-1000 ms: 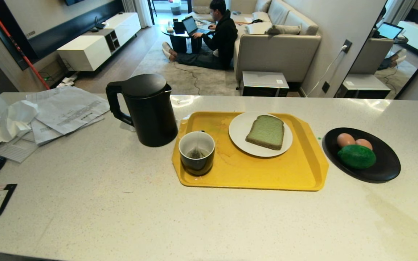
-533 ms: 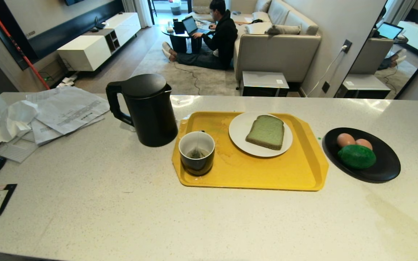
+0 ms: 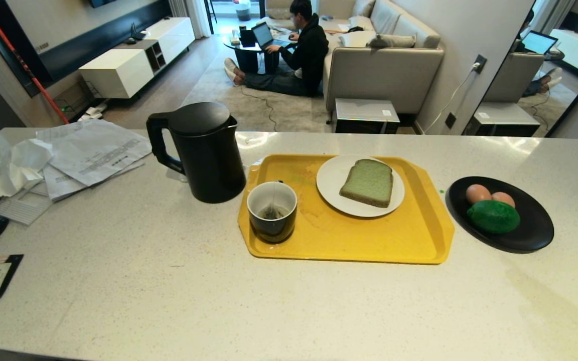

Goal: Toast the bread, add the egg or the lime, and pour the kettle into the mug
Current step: Pick up the bread slice

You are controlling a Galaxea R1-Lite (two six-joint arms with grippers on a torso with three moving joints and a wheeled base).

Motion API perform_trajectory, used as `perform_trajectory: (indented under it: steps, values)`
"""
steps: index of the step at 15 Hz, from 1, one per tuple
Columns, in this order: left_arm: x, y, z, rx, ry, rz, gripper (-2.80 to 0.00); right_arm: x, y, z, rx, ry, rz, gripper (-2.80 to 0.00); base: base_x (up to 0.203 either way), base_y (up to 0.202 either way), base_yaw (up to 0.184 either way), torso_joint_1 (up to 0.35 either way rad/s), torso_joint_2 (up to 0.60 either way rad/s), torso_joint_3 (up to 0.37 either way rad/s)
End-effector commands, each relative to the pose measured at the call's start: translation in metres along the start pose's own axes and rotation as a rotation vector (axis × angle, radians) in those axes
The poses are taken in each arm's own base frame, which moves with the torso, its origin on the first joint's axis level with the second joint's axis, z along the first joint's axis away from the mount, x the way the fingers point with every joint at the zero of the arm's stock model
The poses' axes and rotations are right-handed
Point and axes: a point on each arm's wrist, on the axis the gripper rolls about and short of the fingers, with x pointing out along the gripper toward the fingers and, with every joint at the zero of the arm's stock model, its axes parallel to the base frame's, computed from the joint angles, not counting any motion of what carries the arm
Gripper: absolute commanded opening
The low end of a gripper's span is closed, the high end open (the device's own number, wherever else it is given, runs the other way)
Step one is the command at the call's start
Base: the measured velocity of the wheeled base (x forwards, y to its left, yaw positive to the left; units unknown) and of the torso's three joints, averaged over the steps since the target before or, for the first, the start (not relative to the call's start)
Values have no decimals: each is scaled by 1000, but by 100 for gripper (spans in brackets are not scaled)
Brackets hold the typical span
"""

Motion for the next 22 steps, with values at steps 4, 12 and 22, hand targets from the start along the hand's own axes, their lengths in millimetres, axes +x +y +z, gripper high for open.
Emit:
perform_trajectory:
  steps: [4, 12, 22]
  values:
    - [0, 0, 0, 0, -1, 0, -280, 0, 0, 0, 0, 1, 0, -280, 0, 0, 0, 0, 0, 0]
    - [0, 0, 0, 0, -1, 0, -280, 0, 0, 0, 0, 1, 0, -280, 0, 0, 0, 0, 0, 0]
    - [0, 0, 0, 0, -1, 1, -280, 0, 0, 0, -8, 2, 0, -280, 0, 0, 0, 0, 0, 0]
